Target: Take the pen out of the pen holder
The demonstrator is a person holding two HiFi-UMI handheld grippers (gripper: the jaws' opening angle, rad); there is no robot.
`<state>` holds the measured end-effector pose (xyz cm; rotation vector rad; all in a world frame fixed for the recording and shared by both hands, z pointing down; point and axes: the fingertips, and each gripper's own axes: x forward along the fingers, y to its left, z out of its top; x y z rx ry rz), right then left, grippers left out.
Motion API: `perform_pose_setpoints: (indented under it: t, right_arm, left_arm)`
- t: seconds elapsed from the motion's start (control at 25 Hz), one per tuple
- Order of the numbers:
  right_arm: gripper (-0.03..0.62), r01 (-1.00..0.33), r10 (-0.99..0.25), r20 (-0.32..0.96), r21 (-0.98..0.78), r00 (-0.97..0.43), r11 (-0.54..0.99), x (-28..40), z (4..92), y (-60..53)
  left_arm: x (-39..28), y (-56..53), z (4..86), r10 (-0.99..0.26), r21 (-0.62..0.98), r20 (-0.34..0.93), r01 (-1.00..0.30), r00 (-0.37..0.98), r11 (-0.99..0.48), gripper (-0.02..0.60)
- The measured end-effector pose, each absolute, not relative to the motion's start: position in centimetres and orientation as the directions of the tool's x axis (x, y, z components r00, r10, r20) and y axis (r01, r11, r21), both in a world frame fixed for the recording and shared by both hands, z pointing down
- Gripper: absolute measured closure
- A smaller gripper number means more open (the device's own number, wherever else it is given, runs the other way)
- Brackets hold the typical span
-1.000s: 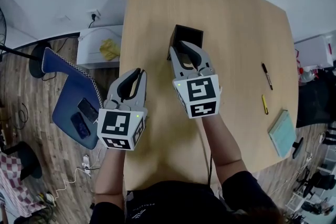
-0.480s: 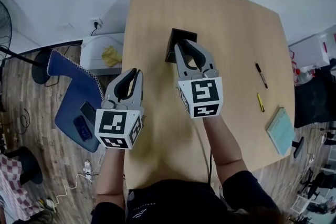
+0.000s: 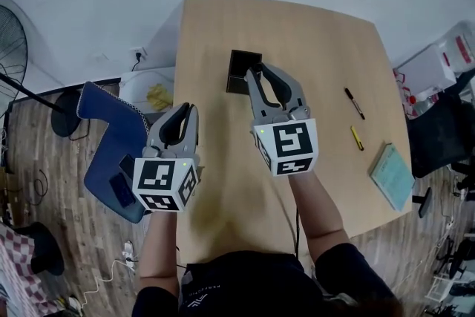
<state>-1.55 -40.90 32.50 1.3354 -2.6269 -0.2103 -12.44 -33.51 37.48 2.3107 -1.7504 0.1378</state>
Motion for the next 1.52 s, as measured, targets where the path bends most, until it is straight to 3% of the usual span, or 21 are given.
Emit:
perform_pose_setpoints:
  t: [0.48,1.52]
  right_arm:
    - [0.533,-0.806,-0.832,0.086,0.211,-0.548,0.553,3.0,30.7,-33.7]
    - [0.533,-0.840,-0.828,0.219,0.060,-0.517,0.540,9.2,37.1,-21.5]
  left_arm:
    - [-10.8,-28.7,34.9,-0.940,0.116,0.178,-0.954,0.292,-0.275,0.554]
    - [-10.9,-17.5,38.7,-0.938,0.134,0.250,-0.968,0.241,-0.213,0.555]
